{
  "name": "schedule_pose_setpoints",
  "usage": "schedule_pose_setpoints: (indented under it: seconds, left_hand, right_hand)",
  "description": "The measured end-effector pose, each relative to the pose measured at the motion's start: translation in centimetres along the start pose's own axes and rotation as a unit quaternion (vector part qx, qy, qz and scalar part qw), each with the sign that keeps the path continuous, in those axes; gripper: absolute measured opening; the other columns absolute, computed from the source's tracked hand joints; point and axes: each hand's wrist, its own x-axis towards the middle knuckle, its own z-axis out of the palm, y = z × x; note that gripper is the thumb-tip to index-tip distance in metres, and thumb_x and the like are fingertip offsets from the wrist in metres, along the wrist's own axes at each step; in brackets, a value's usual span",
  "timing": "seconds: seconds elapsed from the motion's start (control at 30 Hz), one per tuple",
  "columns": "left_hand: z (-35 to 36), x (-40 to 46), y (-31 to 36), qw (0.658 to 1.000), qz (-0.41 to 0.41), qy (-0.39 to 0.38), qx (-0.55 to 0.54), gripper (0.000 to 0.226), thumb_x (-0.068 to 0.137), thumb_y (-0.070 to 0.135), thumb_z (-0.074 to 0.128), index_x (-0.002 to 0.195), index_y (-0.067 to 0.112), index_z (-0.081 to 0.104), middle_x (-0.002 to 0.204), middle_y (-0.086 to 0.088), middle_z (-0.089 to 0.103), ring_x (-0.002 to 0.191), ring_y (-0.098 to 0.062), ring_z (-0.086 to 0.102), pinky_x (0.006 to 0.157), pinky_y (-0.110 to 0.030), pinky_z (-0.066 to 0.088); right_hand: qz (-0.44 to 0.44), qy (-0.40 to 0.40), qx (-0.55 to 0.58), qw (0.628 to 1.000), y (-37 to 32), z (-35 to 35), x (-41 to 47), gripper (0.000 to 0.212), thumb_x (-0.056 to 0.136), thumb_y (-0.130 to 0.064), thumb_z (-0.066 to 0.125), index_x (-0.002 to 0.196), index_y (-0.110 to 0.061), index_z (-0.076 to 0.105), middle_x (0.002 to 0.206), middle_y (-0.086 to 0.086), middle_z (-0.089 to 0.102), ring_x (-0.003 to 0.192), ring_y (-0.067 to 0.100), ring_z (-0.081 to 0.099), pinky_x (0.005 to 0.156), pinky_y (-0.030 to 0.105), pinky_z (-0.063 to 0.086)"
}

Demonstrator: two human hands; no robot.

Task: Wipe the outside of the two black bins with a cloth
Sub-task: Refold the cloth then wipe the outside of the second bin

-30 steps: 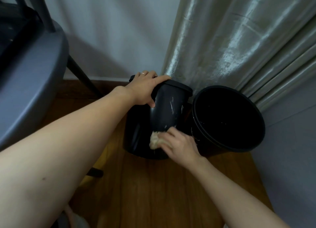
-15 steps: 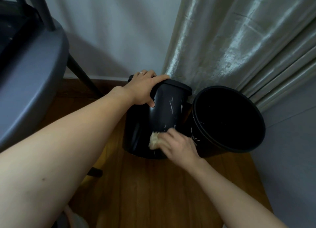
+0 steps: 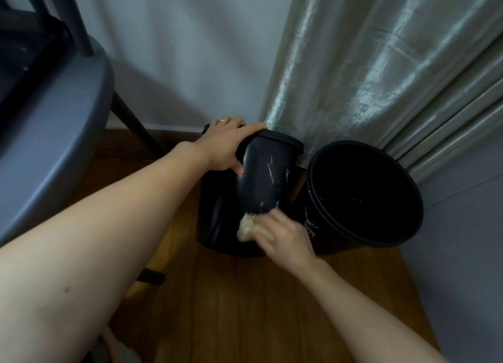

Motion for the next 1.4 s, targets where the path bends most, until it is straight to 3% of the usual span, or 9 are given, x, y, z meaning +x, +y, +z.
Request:
schedule_pose_setpoints:
  seconds: [0.07,0.13,0.37,0.53,0.6,0.87,1.07,1.2,1.4]
  left_hand:
    - [0.1,0.1,-0.1,1.0,-0.007,0.002,0.003,0.111,0.062,0.037,0.088,0.15,0.039,0.02,0.128,-0.009,0.042,0.12,-0.031,0.037,0.106,-0.043,0.026]
    - [0.2,0.1,-0.2,1.0,-0.006,0.004,0.003,0.111,0.062,0.038,0.088,0.15,0.039,0.021,0.128,-0.008,0.042,0.119,-0.031,0.038,0.105,-0.043,0.026]
    - [0.0,0.0,-0.4,1.0,0.003,0.0,-0.014,0.108,0.063,0.035,0.087,0.149,0.04,0.021,0.129,-0.008,0.041,0.119,-0.03,0.036,0.105,-0.042,0.025]
    - [0.1,0.2,-0.6,1.0,-0.008,0.0,-0.02,0.109,0.061,0.035,0.088,0.149,0.04,0.023,0.129,-0.009,0.042,0.12,-0.033,0.037,0.106,-0.043,0.026]
    - [0.1,0.1,-0.6,1.0,-0.011,0.005,-0.019,0.11,0.06,0.036,0.088,0.149,0.039,0.023,0.129,-0.009,0.042,0.12,-0.033,0.037,0.106,-0.044,0.026]
    - [-0.2,-0.1,-0.6,0.999,-0.01,-0.001,-0.031,0.108,0.063,0.033,0.087,0.149,0.04,0.023,0.131,-0.009,0.041,0.121,-0.032,0.035,0.107,-0.043,0.024]
    - [-0.1,-0.3,-0.2,1.0,-0.015,0.004,-0.014,0.11,0.062,0.035,0.087,0.15,0.039,0.021,0.132,-0.008,0.041,0.122,-0.031,0.035,0.107,-0.041,0.023]
    - [-0.1,-0.1,0.4,1.0,-0.007,-0.001,-0.003,0.11,0.064,0.037,0.086,0.151,0.039,0.018,0.133,-0.006,0.039,0.124,-0.03,0.034,0.105,-0.04,0.022]
    - [0.0,0.0,0.6,1.0,0.002,0.001,-0.005,0.109,0.064,0.035,0.085,0.151,0.038,0.019,0.131,-0.005,0.04,0.124,-0.029,0.034,0.105,-0.039,0.023]
  right_hand:
    - [0.066,0.045,0.001,0.997,-0.1,-0.8,2.0,0.027,0.087,-0.032,0.069,0.113,-0.023,0.064,0.096,-0.003,0.056,0.071,0.017,0.061,0.054,0.03,0.05]
    - [0.064,0.051,-0.017,0.996,-0.2,-0.9,2.3,0.029,0.087,-0.031,0.071,0.113,-0.021,0.064,0.095,-0.001,0.056,0.07,0.018,0.06,0.052,0.029,0.049]
    - [-0.11,-0.101,-0.054,0.987,-0.3,1.1,-3.0,0.022,0.091,-0.037,0.055,0.108,-0.025,0.059,0.096,-0.004,0.055,0.075,0.01,0.06,0.05,0.027,0.054]
    - [0.075,0.026,-0.017,0.997,-0.9,-0.4,1.1,0.026,0.088,-0.031,0.069,0.113,-0.024,0.064,0.098,-0.003,0.056,0.073,0.016,0.061,0.056,0.027,0.048]
    - [0.098,0.042,-0.017,0.994,-0.9,-0.8,2.1,0.027,0.088,-0.032,0.07,0.114,-0.023,0.064,0.097,-0.002,0.056,0.072,0.017,0.061,0.054,0.031,0.05]
    - [-0.068,-0.053,-0.07,0.994,-0.4,0.0,-0.7,0.019,0.093,-0.037,0.057,0.103,-0.022,0.064,0.092,-0.002,0.055,0.074,0.013,0.061,0.046,0.03,0.052]
    - [0.038,0.012,-0.072,0.997,-0.8,-2.5,4.1,0.027,0.087,-0.032,0.069,0.113,-0.023,0.065,0.094,-0.001,0.055,0.072,0.018,0.061,0.051,0.025,0.043]
    - [0.11,0.033,-0.074,0.991,-1.1,-4.5,8.0,0.03,0.091,-0.037,0.064,0.118,-0.024,0.063,0.101,0.001,0.056,0.08,0.027,0.062,0.06,0.034,0.048]
    - [0.123,0.013,-0.076,0.989,-1.2,-5.7,10.6,0.033,0.094,-0.042,0.057,0.124,-0.029,0.06,0.111,0.0,0.055,0.092,0.028,0.061,0.07,0.036,0.047]
